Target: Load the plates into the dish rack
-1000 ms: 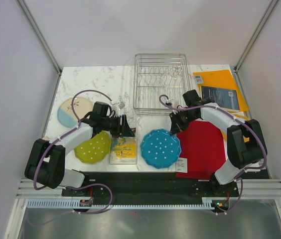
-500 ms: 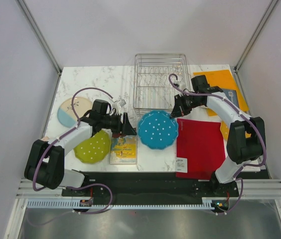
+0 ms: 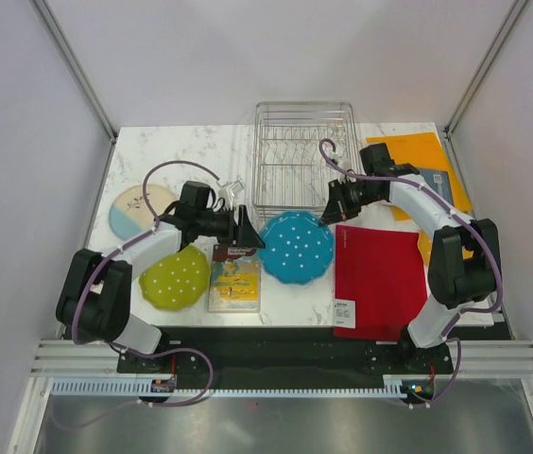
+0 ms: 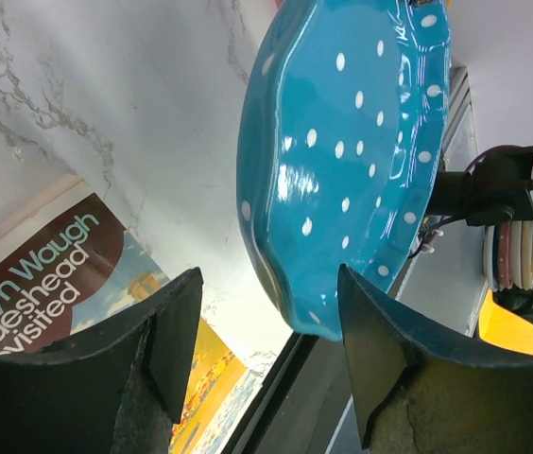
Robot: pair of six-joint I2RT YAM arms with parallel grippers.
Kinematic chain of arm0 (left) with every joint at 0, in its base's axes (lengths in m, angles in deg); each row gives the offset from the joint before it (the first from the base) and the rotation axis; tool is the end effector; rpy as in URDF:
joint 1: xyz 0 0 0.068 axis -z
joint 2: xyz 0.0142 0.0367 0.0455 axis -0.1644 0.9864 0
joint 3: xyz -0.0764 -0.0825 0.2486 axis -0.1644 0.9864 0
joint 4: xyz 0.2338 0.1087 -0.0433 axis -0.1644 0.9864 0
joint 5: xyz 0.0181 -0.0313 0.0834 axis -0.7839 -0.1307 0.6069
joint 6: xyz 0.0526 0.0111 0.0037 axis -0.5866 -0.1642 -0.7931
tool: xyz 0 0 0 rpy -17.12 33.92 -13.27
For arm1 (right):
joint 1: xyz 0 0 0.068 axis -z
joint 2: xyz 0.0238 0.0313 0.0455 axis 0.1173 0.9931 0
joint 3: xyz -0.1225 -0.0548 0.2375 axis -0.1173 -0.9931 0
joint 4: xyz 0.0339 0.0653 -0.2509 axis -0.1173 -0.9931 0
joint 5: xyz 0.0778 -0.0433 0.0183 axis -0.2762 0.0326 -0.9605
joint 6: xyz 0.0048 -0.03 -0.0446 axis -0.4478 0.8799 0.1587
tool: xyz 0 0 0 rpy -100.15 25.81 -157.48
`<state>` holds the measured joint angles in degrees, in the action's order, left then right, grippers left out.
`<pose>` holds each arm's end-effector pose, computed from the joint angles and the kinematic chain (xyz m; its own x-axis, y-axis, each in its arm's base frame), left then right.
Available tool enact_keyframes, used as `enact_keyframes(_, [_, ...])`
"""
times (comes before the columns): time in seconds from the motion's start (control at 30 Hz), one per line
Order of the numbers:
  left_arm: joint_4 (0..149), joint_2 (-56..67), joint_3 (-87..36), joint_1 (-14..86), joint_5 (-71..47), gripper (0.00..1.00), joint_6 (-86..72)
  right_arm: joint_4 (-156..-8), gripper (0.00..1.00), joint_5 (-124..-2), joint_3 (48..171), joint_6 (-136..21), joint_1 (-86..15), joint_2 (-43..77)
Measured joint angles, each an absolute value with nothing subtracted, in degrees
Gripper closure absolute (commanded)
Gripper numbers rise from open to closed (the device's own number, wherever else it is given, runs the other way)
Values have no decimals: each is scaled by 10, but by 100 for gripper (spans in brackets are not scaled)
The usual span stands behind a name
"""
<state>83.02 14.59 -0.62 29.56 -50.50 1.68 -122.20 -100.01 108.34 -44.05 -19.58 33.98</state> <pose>0.2706 -0.1267 0.2058 -0.8681 0.0631 -0.4923 0.4498 0.5192 -0.7267 0.3349 0.1022 0.2430 -0.8195 -0.2681 -0.5065 -0.5539 0.5970 0.5803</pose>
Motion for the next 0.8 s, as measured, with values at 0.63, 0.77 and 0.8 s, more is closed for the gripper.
enact_keyframes(0.63, [809,192,-23,304,-532,98,49,-1204,47,-1071,1084,-487,-213,339])
enact_keyframes(0.77, [804,192,-23,308,-543,98,49,-1215,46,-1085,1084,-482,-217,342])
enact_keyframes(0.8, [804,192,-23,308,-545,98,49,-1218,46,-1086,1084,-480,-217,344])
